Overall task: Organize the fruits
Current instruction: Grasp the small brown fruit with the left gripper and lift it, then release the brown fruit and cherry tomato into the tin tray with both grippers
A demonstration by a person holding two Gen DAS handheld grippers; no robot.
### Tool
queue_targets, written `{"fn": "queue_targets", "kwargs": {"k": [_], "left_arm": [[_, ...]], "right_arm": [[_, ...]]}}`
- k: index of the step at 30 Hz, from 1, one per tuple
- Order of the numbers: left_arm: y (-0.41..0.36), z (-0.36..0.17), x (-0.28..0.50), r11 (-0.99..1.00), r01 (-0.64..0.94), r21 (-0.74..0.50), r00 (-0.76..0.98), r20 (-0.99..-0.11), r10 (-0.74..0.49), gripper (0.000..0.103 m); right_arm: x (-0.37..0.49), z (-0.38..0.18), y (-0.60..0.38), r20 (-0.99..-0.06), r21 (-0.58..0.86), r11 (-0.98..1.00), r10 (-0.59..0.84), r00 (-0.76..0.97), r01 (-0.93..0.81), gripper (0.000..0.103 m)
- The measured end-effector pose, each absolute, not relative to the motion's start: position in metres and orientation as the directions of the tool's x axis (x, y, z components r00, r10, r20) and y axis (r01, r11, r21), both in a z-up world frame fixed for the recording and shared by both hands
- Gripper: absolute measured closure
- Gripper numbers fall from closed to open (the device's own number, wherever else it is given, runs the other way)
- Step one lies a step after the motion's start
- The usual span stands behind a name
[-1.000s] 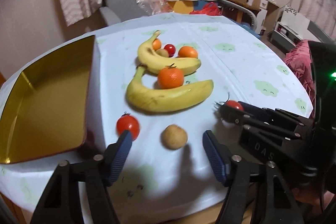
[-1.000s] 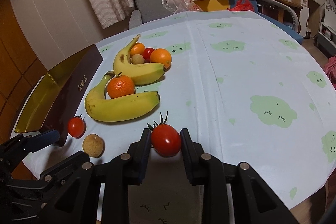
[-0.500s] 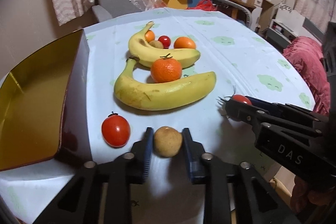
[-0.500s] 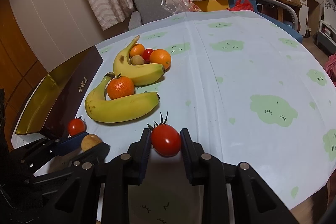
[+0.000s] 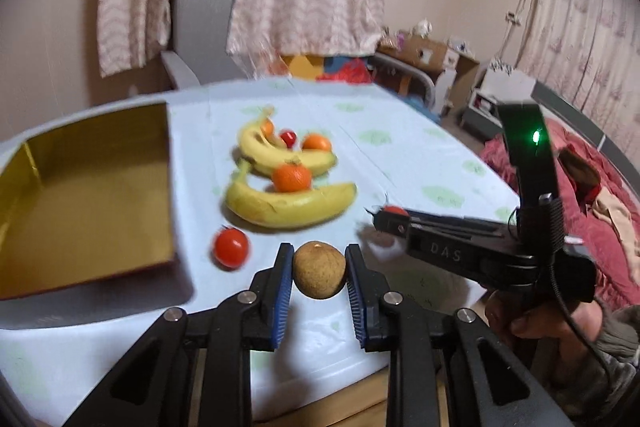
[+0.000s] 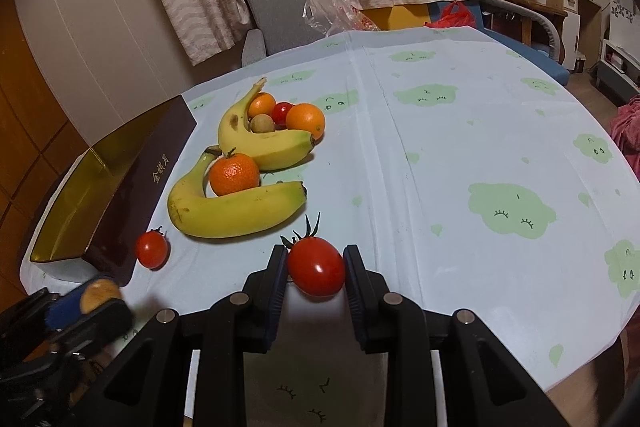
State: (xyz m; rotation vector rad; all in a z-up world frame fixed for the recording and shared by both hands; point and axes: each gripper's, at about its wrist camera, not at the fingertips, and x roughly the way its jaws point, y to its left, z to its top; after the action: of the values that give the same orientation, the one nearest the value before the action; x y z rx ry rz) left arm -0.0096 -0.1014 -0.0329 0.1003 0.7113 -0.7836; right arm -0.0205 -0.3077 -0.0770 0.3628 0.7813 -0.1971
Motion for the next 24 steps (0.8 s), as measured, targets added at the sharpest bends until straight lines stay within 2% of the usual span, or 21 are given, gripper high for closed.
{"fn": "queue_targets", "kwargs": {"k": [6, 10, 19, 24], "left_arm": [[-0.066, -0.010, 0.003, 0.796, 0.592, -0.126, 0.608, -0.578, -0.544, 0.077], [-0.038, -0.006, 0.024, 0.859, 0.502, -0.098, 0.672, -0.581, -0.459, 0.077], [0.025, -0.024, 0.078, 0.948, 0.317, -0.025, 0.691, -0.679, -0.249, 0.077], [0.053, -0.039, 0.099, 0.970, 0.242, -0.022, 0.671, -0.718, -0.183, 0.077]], "right_arm": [[-0.020, -0.064, -0.294, -0.695, 0.265, 0.923, -0.016, 0.718, 0.278, 0.074], [-0.014, -0.051, -0.272, -0.675, 0.272, 0.937, 0.025, 0.738, 0.218, 0.074], [0.016, -0.026, -0.203, -0.635, 0.246, 0.969, 0.135, 0.761, 0.033, 0.074], [0.037, -0.023, -0.171, -0.642, 0.232, 0.972, 0.182, 0.745, -0.038, 0.074]]}}
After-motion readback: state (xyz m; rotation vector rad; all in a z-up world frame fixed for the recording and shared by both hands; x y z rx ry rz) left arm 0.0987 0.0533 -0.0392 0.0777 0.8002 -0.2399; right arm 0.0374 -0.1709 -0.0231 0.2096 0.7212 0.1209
